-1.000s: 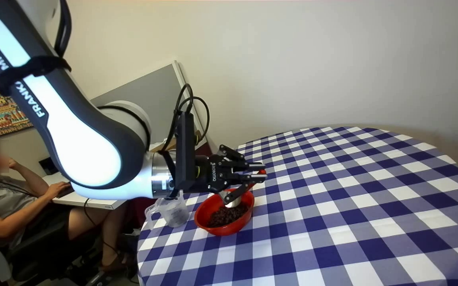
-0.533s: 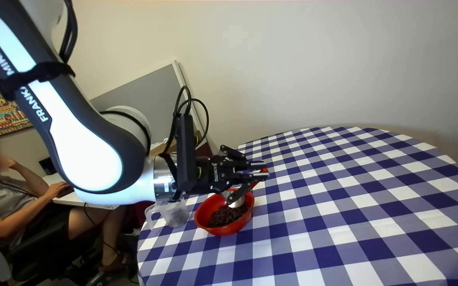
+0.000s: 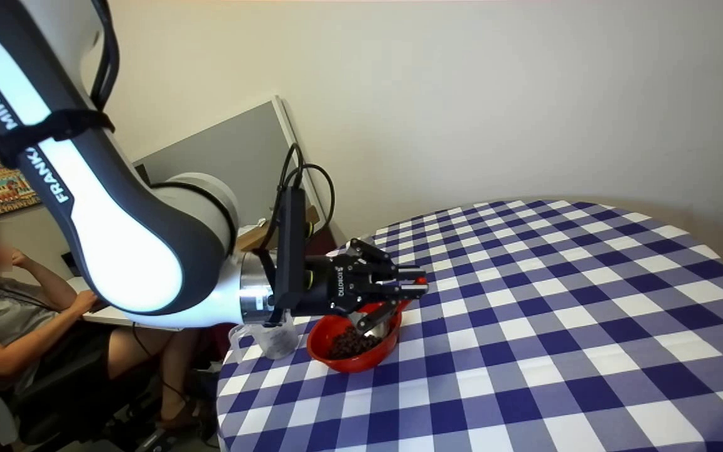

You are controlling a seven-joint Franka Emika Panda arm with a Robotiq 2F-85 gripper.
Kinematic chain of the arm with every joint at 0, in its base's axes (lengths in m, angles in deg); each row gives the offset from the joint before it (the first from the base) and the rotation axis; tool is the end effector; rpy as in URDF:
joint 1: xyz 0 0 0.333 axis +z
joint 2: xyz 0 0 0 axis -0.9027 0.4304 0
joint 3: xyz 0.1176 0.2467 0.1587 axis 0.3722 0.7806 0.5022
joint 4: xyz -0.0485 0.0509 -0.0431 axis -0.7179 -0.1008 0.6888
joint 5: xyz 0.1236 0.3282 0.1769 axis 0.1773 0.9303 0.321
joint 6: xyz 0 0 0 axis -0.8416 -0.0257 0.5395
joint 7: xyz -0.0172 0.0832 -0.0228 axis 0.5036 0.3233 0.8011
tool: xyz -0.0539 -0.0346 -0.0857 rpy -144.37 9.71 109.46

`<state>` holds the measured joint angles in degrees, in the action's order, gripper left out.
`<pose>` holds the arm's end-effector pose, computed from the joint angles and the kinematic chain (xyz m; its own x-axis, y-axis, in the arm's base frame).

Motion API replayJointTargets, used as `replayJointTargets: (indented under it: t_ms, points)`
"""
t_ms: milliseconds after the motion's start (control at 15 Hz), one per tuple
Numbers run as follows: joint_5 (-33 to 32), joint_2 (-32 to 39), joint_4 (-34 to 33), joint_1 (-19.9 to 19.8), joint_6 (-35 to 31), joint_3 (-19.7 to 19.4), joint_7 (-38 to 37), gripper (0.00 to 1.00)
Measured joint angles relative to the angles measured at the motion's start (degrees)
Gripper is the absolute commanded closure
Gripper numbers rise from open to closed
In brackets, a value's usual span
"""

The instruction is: Pick up the spoon and scoop some of the contents in the bowl and put them in the jar

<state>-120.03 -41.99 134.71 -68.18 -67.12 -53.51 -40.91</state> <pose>0.3767 -0.0711 0.1260 0.3087 0.6116 -0.7285 0.7273 0.3418 0.5952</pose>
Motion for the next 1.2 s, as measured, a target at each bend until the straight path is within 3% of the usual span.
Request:
replayJointTargets:
  t_ms: [600,1200]
  points:
    - [10.3,0.1,-0.6,-0.1,-0.7,0.8,6.0,0.95]
    - [27.5,0.1,-4.5,-0.1,-7.0,2.3,17.0,0.95]
